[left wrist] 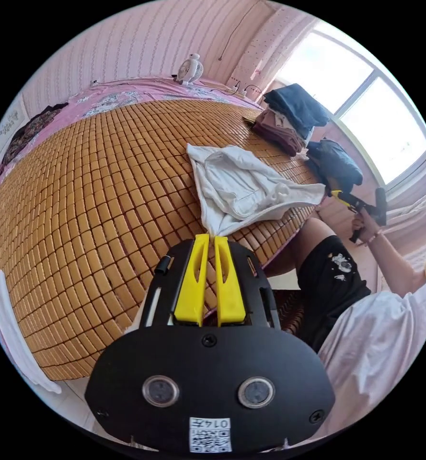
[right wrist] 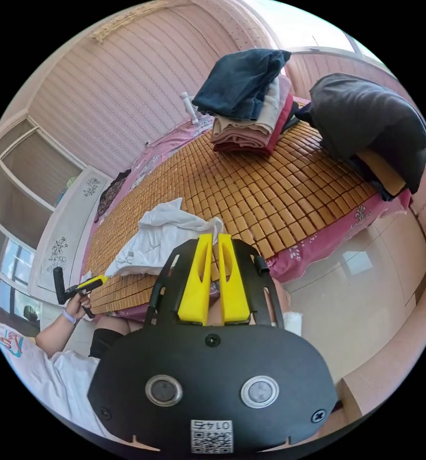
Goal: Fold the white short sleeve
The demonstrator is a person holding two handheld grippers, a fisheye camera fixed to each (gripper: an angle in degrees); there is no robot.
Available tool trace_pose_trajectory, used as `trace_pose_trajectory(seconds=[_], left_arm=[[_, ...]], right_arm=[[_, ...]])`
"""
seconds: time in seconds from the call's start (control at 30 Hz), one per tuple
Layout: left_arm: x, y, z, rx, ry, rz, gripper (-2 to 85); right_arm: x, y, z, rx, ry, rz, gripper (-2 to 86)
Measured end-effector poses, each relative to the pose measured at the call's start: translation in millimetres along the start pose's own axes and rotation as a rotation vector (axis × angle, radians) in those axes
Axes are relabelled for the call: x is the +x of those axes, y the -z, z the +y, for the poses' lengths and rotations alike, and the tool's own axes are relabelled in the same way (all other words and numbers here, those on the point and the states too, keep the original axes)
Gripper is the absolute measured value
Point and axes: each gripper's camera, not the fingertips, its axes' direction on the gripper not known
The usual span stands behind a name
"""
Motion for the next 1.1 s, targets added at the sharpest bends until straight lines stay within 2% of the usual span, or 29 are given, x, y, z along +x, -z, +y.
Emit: trace_pose_trajectory(seconds=[0.27, 0.4, 0.53, 0.63, 0.83, 1.1], left_arm=[[-17, -13, 38, -0.068, 0.131, 0.066, -0.5], [-23, -8, 45, -0.028, 0.173, 0.038, 0.2], [-25, -9, 48, 0.009, 0.19, -0.02, 4.8], [-29, -20, 48, -0.017, 0.228, -0.052, 7.0], [-23, -51, 40, -0.059, 0.213, -0.112, 8.3], [-5, -63, 44, -0.005, 0.118, -0.223, 6.8]], right_arm=[[-36, -45, -22, -0.122, 0.146, 0.13, 10.6], [-54, -66, -37, -0.148, 0.219, 0.218, 11.0], [-71, -102, -48, -0.313, 0.259, 0.286, 9.0], [-82, -106, -54, -0.298, 0.243, 0.348, 5.6], [-106, -110, -54, -0.278, 0.268, 0.37, 4.9], [-150, -125, -49, -0.264, 0.355, 0.518, 5.1]])
